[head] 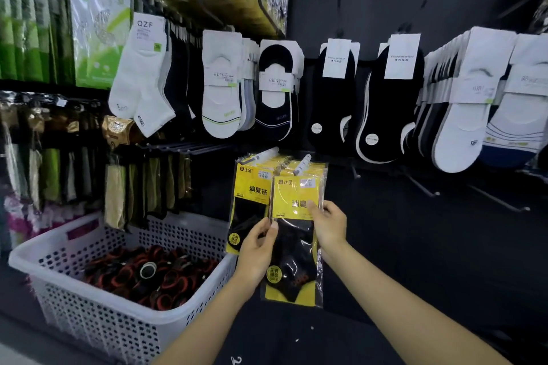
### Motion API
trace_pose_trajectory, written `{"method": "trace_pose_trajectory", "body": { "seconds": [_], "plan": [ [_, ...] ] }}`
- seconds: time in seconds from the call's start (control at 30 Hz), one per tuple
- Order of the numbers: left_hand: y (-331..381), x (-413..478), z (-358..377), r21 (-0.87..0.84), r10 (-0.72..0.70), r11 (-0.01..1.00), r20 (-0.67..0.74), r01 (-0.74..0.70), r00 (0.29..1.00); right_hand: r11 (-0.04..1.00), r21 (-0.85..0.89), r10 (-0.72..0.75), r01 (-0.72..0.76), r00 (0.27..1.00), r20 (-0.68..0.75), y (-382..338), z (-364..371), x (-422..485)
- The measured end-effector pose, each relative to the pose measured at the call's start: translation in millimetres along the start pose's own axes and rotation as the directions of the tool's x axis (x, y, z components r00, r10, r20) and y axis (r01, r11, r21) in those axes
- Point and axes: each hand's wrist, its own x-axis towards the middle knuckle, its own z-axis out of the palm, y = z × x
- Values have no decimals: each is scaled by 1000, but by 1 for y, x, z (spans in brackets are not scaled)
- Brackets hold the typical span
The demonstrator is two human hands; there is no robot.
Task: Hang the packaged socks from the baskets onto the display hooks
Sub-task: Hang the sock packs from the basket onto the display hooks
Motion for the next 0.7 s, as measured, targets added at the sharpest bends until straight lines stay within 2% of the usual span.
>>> {"method": "trace_pose_trajectory", "body": {
  "seconds": [0.2, 0.4, 0.6, 0.7],
  "plan": [
    [-25, 26, 9, 29, -38, 999, 15, 38, 999, 985, 91, 152, -147, 987, -50, 20, 5, 20],
    [-54, 20, 9, 36, -109, 993, 21, 108, 994, 972, 70, 231, -225, 967, -105, 54, -13, 11],
    [-103, -35, -15, 124, -182, 976, 17, 179, 983, 959, 2, 284, -284, 959, -12, 108, -46, -43],
    [-147, -84, -26, 165, -325, 934, 16, 318, 946, 925, -79, 374, -371, 927, 19, 160, -65, -90]
  ]
}}
